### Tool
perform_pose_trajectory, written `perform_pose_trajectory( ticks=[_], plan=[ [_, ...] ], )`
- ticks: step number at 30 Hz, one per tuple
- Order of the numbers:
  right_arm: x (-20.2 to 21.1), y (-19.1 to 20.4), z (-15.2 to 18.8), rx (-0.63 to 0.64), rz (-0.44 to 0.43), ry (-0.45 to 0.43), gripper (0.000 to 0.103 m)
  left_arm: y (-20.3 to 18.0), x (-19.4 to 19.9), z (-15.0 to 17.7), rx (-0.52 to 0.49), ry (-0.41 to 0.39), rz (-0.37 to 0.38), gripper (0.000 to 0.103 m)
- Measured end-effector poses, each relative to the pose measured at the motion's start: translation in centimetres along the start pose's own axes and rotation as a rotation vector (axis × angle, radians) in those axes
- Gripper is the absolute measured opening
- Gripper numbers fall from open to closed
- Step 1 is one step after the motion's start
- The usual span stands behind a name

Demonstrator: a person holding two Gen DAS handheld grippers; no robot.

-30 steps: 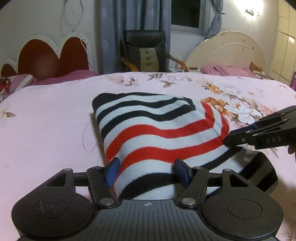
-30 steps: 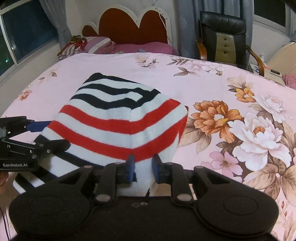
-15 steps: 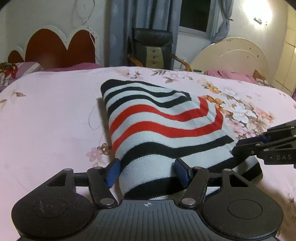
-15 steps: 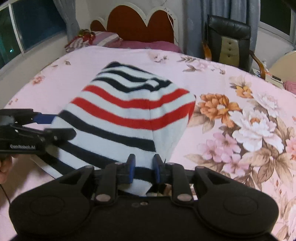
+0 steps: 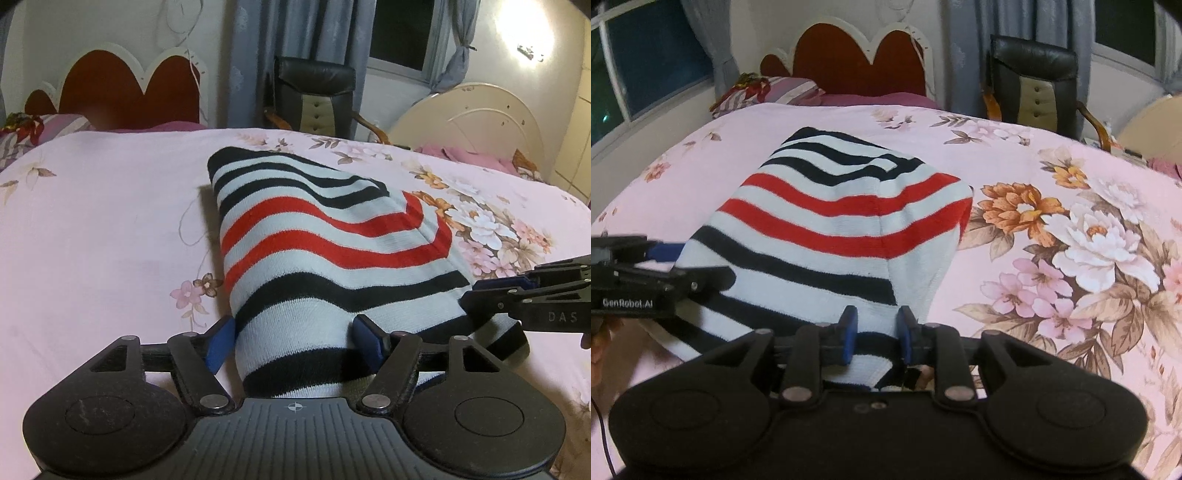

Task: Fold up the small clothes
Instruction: 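Release the sweater with both grippers and pull them back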

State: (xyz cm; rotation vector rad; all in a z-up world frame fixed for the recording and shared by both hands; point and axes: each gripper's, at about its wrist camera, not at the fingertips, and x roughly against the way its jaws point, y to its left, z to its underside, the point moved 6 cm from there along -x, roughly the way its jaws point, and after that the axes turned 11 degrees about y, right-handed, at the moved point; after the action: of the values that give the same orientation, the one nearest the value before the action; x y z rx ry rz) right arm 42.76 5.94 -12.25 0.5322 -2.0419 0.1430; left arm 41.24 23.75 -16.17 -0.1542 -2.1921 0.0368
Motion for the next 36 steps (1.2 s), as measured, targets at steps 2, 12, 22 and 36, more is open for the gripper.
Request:
perform_pose_trajectory(
  ticks=[2,12,22,36],
  plan=[
    [0.0,0.0,0.0,-0.009,0.005,-0.002,0.023,-0.1,0.0,0.1,-0.002,0.001,-0.004,0.07],
    [1.9,-0.7,0.1,-0.132,0.002,-0.029,0.073,-0.4,3.1,1.3,0.01,-0.05,-0.106,0.103],
    [12.3,-0.4,6.5,-0.174,-0.037,-0.135,0.085,-4.4,13.1,5.7,0.127,-0.167,-0.118,0.103],
    [28.3,2.9,18.0,-0.09,0.066,-0.271,0.094,-17.4,28.5,14.0,0.045,-0.301,-0.101,0.103]
  ],
)
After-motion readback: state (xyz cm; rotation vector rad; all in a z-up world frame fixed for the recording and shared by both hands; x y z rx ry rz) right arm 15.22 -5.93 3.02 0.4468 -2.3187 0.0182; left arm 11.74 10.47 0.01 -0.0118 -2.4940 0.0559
